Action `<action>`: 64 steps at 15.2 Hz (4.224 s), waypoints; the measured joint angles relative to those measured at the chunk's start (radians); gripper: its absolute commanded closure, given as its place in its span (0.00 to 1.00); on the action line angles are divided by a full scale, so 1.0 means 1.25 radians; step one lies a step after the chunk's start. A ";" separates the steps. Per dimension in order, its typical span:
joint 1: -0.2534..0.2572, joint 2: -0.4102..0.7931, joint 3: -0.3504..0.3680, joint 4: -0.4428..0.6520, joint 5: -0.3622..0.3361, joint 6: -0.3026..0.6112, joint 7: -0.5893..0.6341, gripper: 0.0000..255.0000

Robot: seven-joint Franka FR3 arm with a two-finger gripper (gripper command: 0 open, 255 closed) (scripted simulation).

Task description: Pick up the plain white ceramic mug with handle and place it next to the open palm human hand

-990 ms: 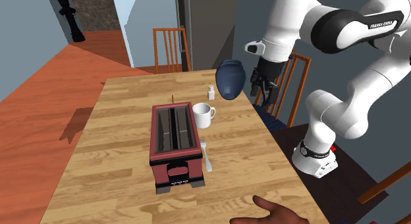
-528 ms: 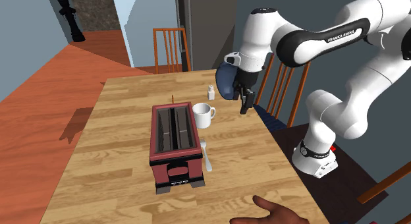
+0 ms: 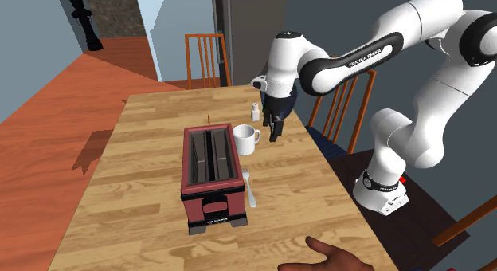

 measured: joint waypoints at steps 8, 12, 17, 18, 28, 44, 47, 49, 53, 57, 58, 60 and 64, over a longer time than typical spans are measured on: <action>-0.002 0.239 -0.091 0.108 0.067 0.123 -0.148 0.00; -0.010 0.322 -0.110 0.140 0.110 0.167 -0.206 0.00; -0.014 0.371 -0.112 0.129 0.143 0.222 -0.235 0.00; -0.014 0.378 -0.111 0.128 0.147 0.228 -0.238 0.00; -0.014 0.385 -0.110 0.127 0.152 0.236 -0.240 1.00; -0.011 0.342 -0.113 0.159 0.122 0.166 -0.218 1.00; -0.011 0.321 -0.113 0.172 0.108 0.135 -0.209 1.00; -0.010 0.310 -0.112 0.183 0.102 0.113 -0.203 1.00; -0.009 0.294 -0.110 0.210 0.092 0.071 -0.194 1.00; -0.009 0.276 -0.108 0.237 0.082 0.029 -0.187 1.00; -0.008 0.272 -0.108 0.243 0.080 0.019 -0.185 1.00; -0.008 0.263 -0.107 0.256 0.076 -0.002 -0.183 1.00; -0.008 0.250 -0.105 0.290 0.070 -0.047 -0.178 1.00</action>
